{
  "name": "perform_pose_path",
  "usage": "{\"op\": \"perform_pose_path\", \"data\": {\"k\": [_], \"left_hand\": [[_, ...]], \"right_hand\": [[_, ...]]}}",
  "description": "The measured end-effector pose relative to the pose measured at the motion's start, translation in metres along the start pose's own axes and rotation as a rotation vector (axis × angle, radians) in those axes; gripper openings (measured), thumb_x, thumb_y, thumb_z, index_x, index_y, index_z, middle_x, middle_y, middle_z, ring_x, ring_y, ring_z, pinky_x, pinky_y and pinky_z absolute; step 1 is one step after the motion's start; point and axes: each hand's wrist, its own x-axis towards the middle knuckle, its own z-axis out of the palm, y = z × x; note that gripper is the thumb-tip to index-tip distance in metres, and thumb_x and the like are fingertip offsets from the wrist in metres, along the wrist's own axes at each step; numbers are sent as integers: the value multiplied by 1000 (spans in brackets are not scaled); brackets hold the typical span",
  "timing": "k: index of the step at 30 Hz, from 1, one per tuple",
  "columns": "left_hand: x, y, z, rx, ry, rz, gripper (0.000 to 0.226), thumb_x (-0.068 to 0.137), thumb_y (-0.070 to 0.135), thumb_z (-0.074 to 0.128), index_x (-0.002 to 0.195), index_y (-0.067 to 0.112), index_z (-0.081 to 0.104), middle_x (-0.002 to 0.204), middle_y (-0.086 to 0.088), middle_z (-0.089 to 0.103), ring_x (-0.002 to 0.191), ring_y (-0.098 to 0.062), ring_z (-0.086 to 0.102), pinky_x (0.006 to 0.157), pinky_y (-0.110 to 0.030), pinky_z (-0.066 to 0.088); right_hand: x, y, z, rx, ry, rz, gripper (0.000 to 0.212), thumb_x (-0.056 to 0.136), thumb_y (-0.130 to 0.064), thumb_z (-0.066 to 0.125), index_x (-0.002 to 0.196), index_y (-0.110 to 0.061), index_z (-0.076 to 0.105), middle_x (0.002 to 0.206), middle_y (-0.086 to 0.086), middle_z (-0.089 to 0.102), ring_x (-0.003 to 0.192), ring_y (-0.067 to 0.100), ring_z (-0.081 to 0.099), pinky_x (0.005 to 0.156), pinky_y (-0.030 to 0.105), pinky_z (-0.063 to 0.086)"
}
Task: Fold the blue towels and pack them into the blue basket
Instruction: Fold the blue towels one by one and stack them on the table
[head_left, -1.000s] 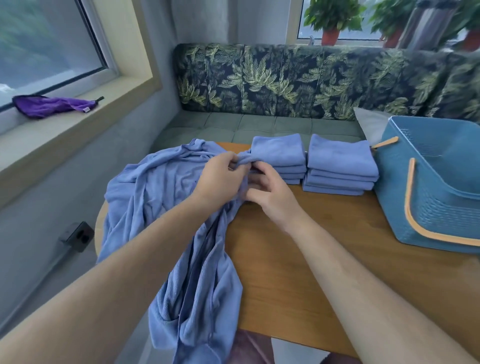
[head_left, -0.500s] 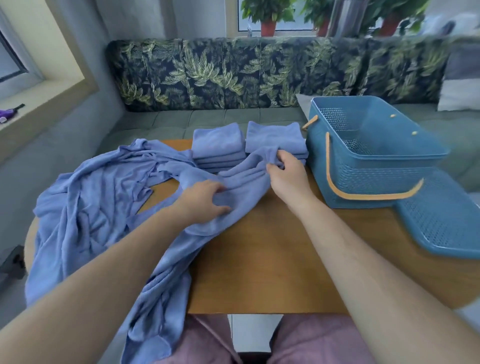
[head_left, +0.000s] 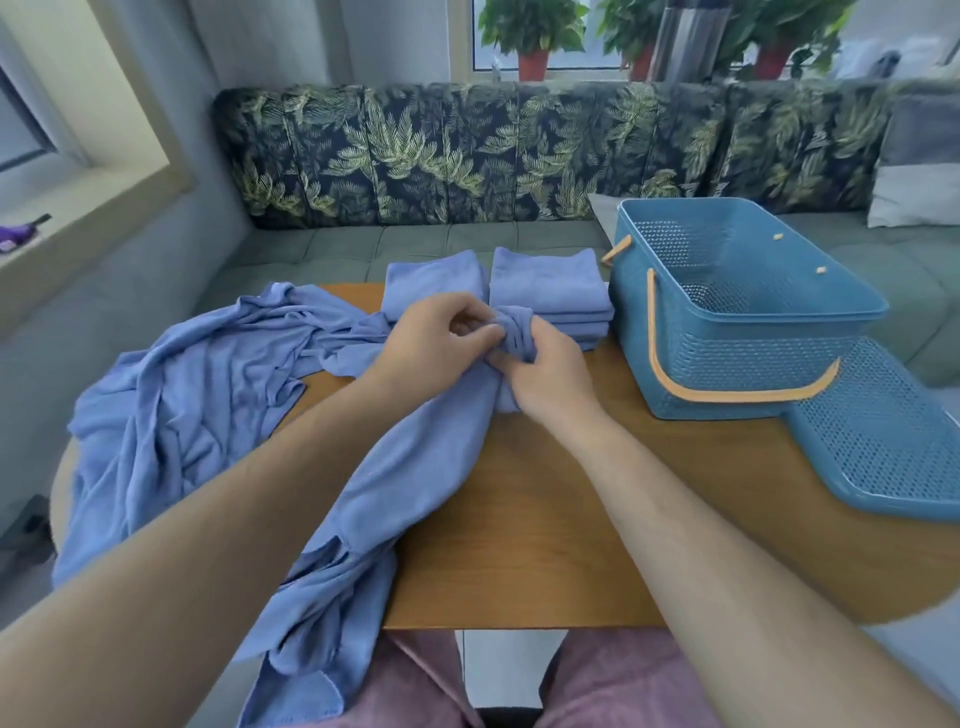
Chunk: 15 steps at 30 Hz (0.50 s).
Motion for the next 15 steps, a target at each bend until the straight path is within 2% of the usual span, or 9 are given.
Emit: {"op": "perform_pose_path", "data": {"k": [2, 4, 6, 8, 9, 11, 12, 13, 15], "left_hand": [[-1, -9, -8, -62, -14, -19, 17, 90, 26, 72, 105, 22, 67, 100, 11, 67, 86, 5, 59, 75, -6, 42], [0, -22, -10, 21, -111, -45, 43, 86, 42, 74, 123, 25, 61, 115, 12, 63, 101, -1, 58, 87, -13, 43], [4, -28, -2, 165, -157, -58, 42, 82, 54, 68, 110, 23, 65, 100, 8, 67, 92, -10, 61, 83, -24, 48], [12, -17, 10, 145, -94, -60, 31, 88, 43, 68, 77, 16, 55, 68, 5, 55, 65, -11, 49, 60, -19, 39], [16, -8, 14, 97, -48, -48, 32, 90, 33, 68, 69, 19, 49, 61, 7, 47, 57, -6, 42, 54, -19, 33], [24, 9, 23, -39, -6, -45, 28, 92, 23, 66, 68, 22, 52, 58, 9, 48, 52, -2, 41, 52, -20, 32], [25, 14, 25, -108, -33, -46, 20, 91, 22, 65, 73, 18, 58, 60, 4, 52, 54, -2, 42, 55, -27, 37], [25, 17, 28, -180, -100, -54, 15, 90, 24, 65, 79, 13, 63, 65, -5, 58, 60, -6, 46, 59, -34, 41], [18, 16, 33, -281, -249, -74, 20, 86, 30, 63, 90, 10, 66, 82, -17, 66, 75, -14, 55, 76, -46, 51]], "right_hand": [[10, -5, -14, -59, 41, -19, 22, 91, -25, 70, 83, -9, 57, 76, -5, 58, 73, 12, 53, 61, 24, 38], [16, -12, -31, -30, 81, -13, 26, 92, -25, 69, 84, -4, 57, 75, -2, 54, 69, 12, 47, 63, 29, 39], [19, -20, -47, -29, 94, -2, 25, 93, -25, 67, 84, -5, 55, 74, -2, 51, 67, 11, 44, 62, 26, 36], [18, -25, -60, -43, 45, -12, 17, 93, -20, 67, 89, -9, 55, 79, -1, 56, 72, 10, 48, 63, 26, 38], [14, -27, -65, -14, -18, -4, 18, 89, -16, 70, 98, -9, 56, 88, 2, 62, 79, 10, 53, 68, 25, 42], [7, -26, -71, 51, -156, 7, 47, 79, -12, 79, 117, -6, 53, 107, 4, 66, 89, 7, 58, 74, 19, 48], [5, -23, -72, 43, -174, -11, 55, 76, -14, 83, 120, -6, 50, 109, 3, 65, 92, 8, 59, 77, 18, 50], [4, -19, -72, 8, -140, -41, 57, 75, -18, 83, 120, -8, 50, 110, 2, 65, 95, 10, 62, 81, 24, 52], [8, -7, -71, -97, -17, -105, 38, 79, -22, 74, 110, -14, 53, 102, 2, 67, 94, 18, 65, 82, 40, 55]]}}
